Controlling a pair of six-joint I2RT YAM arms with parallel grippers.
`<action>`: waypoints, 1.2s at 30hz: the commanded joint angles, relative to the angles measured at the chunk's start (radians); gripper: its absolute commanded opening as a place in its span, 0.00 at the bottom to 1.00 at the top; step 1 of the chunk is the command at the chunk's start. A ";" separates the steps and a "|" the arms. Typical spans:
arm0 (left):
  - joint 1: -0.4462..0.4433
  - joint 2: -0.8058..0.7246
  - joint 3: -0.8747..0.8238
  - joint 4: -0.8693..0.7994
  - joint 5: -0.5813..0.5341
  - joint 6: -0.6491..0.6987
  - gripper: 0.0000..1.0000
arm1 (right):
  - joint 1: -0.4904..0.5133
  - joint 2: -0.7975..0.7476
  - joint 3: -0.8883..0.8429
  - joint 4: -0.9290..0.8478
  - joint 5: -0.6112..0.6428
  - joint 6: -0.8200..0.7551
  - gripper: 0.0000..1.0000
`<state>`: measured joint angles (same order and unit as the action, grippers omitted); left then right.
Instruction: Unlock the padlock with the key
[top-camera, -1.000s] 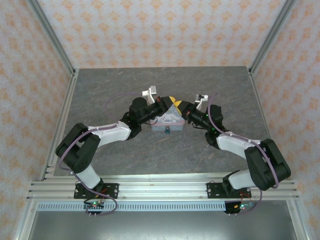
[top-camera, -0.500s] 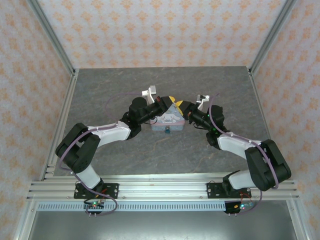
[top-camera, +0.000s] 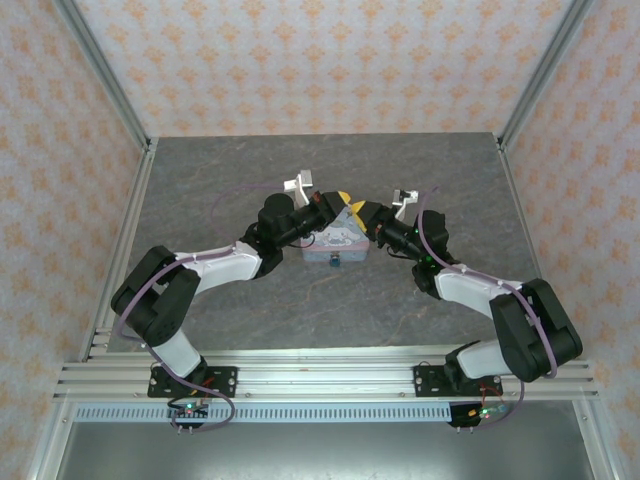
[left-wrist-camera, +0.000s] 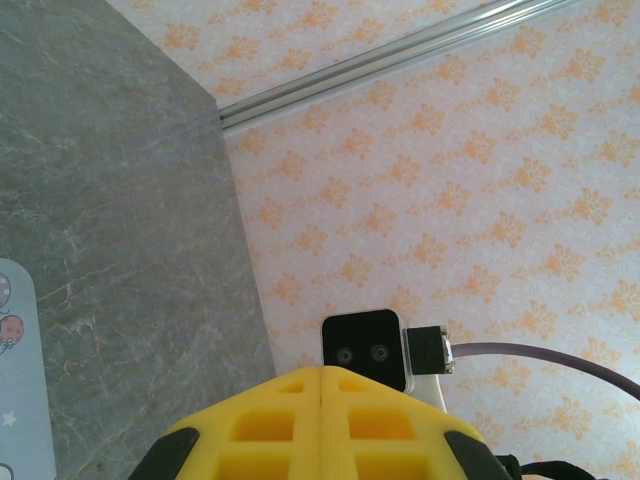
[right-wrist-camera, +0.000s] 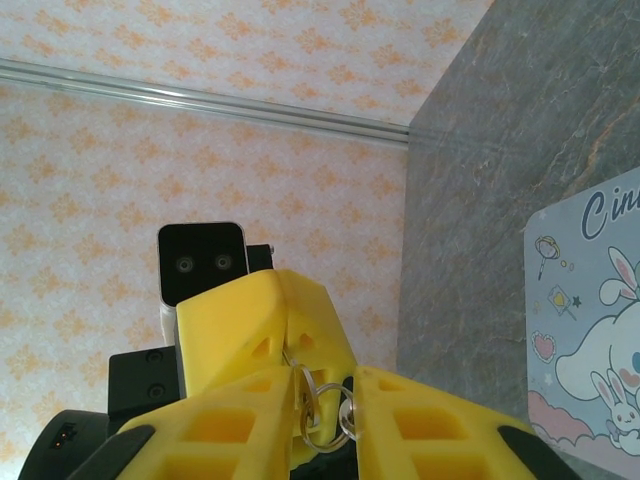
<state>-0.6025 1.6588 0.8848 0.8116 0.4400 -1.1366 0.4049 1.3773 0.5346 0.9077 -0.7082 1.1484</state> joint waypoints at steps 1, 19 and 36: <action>-0.010 0.008 0.028 0.017 -0.009 0.001 0.00 | -0.004 0.002 0.019 0.070 -0.022 0.005 0.22; -0.017 0.015 0.016 0.021 -0.016 0.000 0.00 | -0.004 0.030 0.033 0.105 -0.019 0.030 0.00; 0.023 -0.300 -0.068 -0.568 -0.103 0.214 0.90 | -0.022 -0.115 -0.049 -0.203 0.030 -0.091 0.00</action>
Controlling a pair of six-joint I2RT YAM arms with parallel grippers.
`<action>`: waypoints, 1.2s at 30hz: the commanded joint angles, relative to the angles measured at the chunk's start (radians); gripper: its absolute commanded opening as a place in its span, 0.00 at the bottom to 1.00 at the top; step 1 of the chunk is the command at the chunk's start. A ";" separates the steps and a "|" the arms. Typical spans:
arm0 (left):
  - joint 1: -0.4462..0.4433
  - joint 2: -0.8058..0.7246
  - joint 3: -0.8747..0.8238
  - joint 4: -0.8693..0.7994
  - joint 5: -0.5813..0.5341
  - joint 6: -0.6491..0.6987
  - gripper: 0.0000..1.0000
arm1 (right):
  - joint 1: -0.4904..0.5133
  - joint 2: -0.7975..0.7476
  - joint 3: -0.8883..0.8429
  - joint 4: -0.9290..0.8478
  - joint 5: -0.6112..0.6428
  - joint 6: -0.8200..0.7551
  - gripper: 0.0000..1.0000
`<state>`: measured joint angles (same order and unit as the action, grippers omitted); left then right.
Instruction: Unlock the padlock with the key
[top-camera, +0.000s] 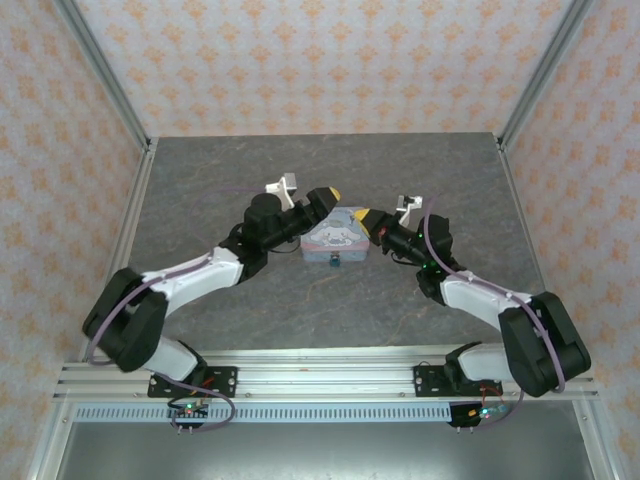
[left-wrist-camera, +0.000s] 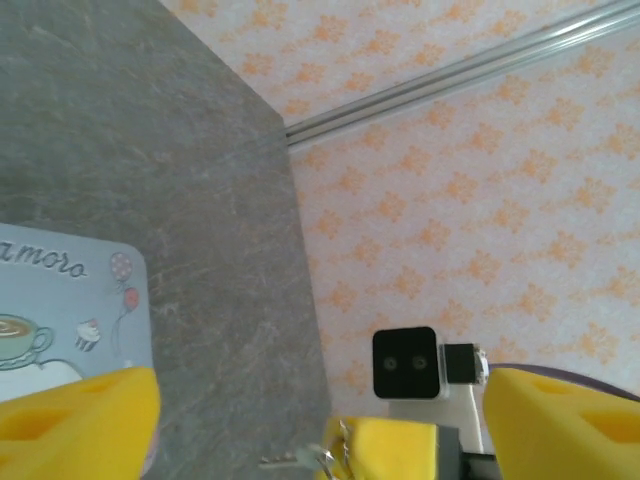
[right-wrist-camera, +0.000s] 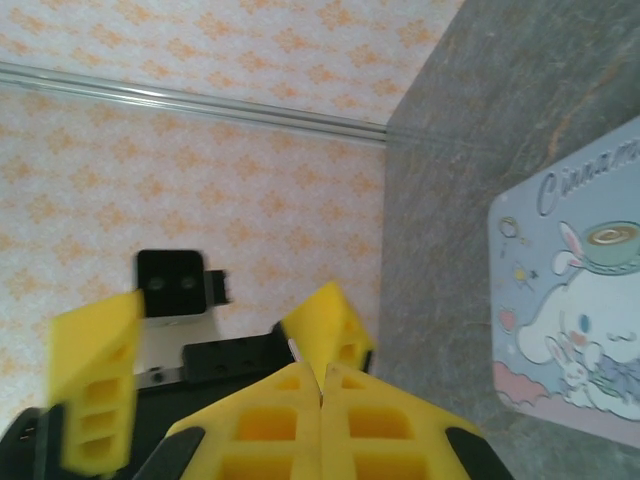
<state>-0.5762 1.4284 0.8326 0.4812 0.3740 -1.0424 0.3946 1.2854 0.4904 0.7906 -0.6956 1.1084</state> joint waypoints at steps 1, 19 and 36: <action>-0.008 -0.091 -0.025 -0.290 -0.038 0.161 0.92 | -0.016 -0.021 -0.001 -0.114 0.020 -0.054 0.00; -0.156 0.078 -0.184 -0.190 -0.140 0.361 0.69 | -0.019 0.128 0.033 -0.155 0.079 0.002 0.00; -0.157 0.312 -0.120 -0.003 -0.276 0.490 0.57 | -0.018 0.290 0.097 -0.052 0.055 0.045 0.00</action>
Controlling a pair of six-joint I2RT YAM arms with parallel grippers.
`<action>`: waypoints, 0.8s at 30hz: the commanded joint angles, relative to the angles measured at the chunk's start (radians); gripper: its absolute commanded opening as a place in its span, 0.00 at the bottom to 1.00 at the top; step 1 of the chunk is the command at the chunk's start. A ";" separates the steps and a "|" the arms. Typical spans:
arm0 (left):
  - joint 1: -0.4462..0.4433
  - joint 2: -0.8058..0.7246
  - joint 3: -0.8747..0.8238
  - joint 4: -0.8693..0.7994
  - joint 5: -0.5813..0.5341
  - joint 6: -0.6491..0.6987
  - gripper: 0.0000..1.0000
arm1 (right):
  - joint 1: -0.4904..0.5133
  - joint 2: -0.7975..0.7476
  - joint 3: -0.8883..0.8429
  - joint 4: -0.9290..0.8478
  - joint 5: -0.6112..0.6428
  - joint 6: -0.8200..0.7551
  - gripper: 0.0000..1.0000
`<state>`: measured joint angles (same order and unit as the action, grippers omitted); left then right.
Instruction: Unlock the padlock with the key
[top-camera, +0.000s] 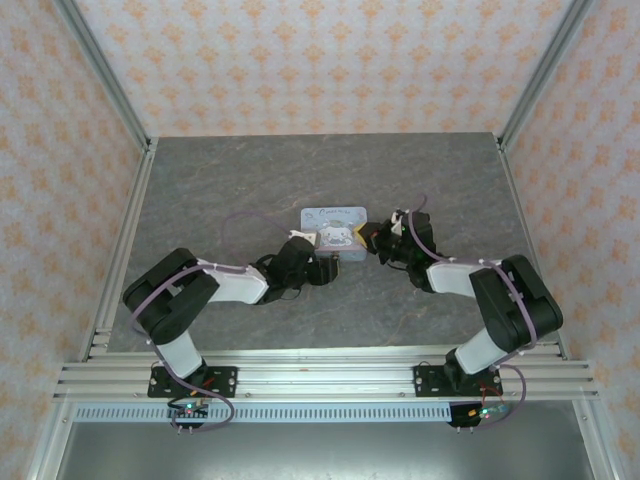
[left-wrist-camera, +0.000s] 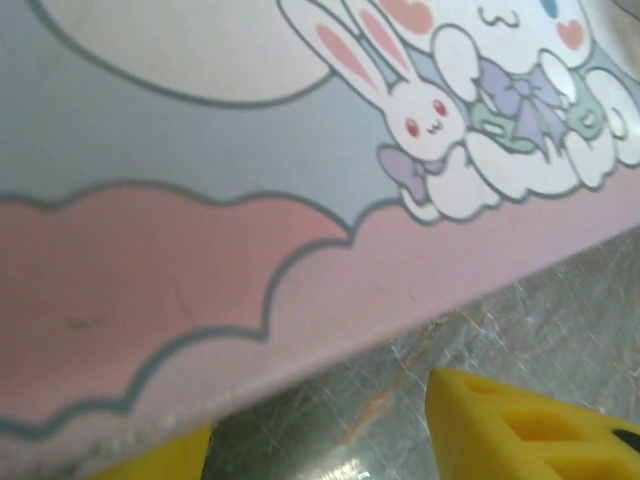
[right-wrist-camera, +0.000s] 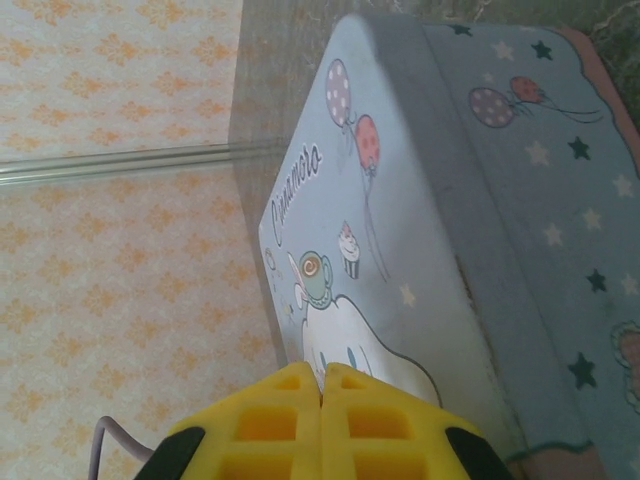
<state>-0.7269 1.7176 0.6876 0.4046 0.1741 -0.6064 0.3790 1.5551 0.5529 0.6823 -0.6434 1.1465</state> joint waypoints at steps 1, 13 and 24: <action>-0.006 0.032 0.031 0.079 -0.080 0.061 0.55 | -0.003 0.022 0.036 0.059 0.003 0.007 0.00; -0.006 0.172 0.117 0.182 -0.014 0.066 0.50 | -0.005 0.034 0.042 0.053 0.018 -0.001 0.00; -0.006 0.247 0.188 0.238 0.071 0.031 0.47 | -0.015 0.060 0.038 0.054 0.016 -0.006 0.00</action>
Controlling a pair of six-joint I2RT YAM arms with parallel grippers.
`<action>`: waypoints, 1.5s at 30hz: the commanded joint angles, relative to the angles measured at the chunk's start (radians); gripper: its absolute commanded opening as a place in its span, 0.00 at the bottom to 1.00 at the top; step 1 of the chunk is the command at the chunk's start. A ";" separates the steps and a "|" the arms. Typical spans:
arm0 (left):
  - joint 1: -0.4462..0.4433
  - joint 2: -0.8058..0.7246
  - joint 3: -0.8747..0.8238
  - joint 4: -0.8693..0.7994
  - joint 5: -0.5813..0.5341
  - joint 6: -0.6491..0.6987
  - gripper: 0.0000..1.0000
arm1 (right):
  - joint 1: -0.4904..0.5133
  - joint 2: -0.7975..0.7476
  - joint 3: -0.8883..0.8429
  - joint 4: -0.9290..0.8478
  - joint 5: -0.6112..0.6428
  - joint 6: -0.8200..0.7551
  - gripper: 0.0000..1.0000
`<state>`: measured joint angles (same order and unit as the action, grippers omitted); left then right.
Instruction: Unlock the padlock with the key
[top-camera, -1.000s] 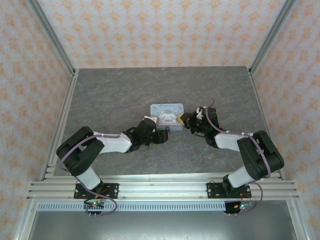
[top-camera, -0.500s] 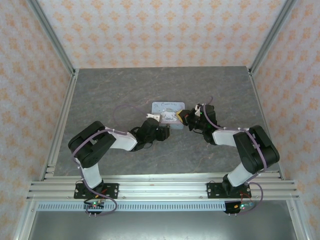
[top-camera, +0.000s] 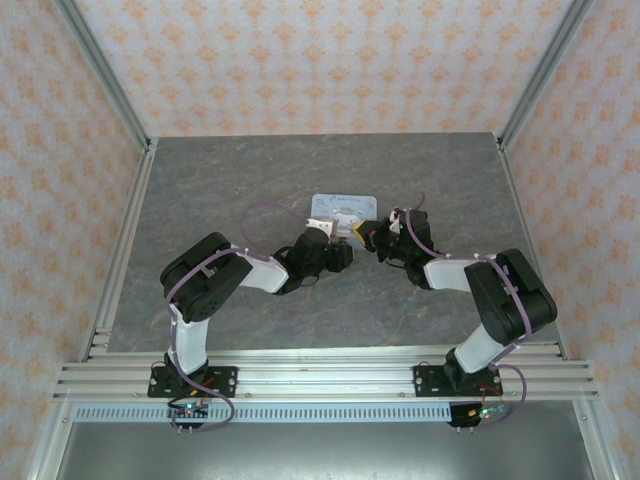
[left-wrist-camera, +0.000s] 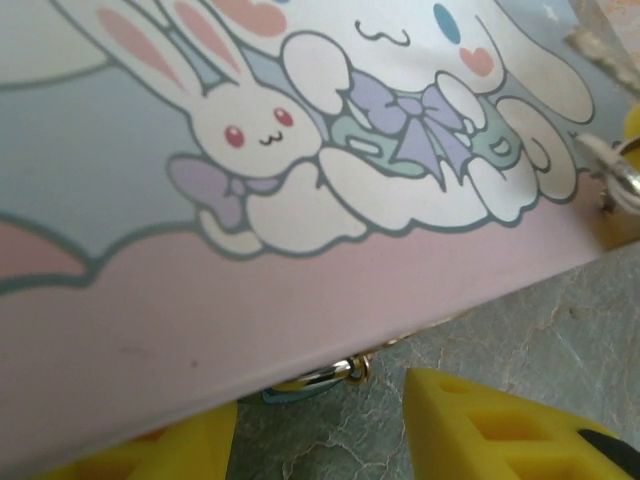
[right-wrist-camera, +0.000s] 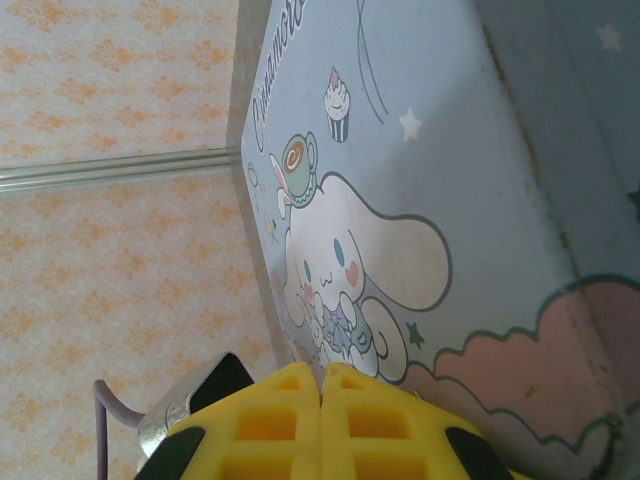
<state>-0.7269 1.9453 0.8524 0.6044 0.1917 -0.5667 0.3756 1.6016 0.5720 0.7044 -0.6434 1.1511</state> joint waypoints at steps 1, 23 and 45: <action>-0.006 0.017 0.025 0.040 0.056 -0.012 0.47 | -0.015 0.018 0.019 0.033 0.016 -0.010 0.00; -0.007 -0.025 0.006 -0.098 -0.192 0.059 0.56 | -0.130 0.139 0.286 -0.064 -0.086 -0.014 0.00; 0.004 0.085 0.127 0.027 0.080 -0.042 0.56 | -0.096 0.262 0.266 -0.018 -0.088 -0.017 0.00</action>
<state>-0.7265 1.9999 0.9611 0.5362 0.1444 -0.5304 0.2726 1.8378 0.8497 0.6632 -0.7227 1.1400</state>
